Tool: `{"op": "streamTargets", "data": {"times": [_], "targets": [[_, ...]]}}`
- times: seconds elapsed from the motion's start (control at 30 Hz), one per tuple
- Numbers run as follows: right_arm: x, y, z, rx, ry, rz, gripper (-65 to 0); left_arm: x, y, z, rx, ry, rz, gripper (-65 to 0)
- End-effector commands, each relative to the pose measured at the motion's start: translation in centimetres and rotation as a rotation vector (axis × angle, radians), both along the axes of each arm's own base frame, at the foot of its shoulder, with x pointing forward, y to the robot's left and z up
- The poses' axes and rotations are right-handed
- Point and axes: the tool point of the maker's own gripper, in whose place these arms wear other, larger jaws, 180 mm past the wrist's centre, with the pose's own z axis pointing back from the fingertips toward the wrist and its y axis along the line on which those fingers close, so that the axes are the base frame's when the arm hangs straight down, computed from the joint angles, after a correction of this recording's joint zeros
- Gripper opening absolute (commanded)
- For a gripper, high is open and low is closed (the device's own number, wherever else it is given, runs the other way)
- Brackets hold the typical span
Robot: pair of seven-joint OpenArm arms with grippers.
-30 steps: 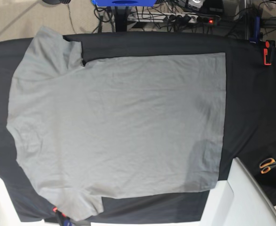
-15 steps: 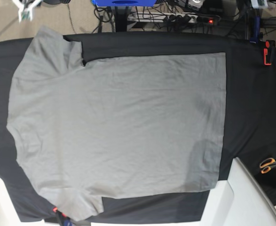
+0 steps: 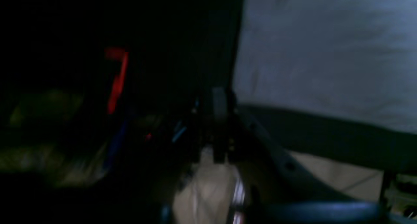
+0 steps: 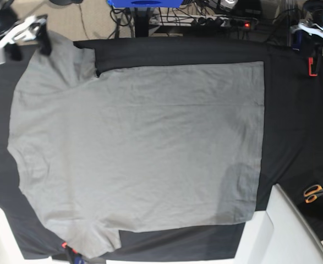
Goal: Fold the T-shirt properly
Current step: 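Move the right gripper to the grey shirt's shoulder corner and grasp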
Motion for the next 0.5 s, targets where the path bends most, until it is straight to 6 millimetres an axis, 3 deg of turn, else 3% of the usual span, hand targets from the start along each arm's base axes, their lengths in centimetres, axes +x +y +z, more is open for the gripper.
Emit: {"op": "streamTargets", "data": {"times": [0.0,0.17,0.37,0.47], "targets": [[0.3,-0.6,-0.1,0.026,-0.015,-0.027,-10.2,-0.2,0.1,0.8,0.012,-0.027,-0.015,-57.9],[0.2,-3.7,-3.7,0.090,0.080,-0.155,-10.2,-0.5,0.1,1.0,0.016,-0.051,-0.057,-57.4],[0.1,-4.4,-6.5,0.157,0.141,-0.199,-10.2,-1.5,1.3,-0.6,-0.008,-0.011,-0.022,-57.8],[-0.4,-4.8,-7.6,0.177,0.172,-0.215,-14.0,-2.1,1.7,-1.2,-0.018,0.007,-0.004,-57.8]]}}
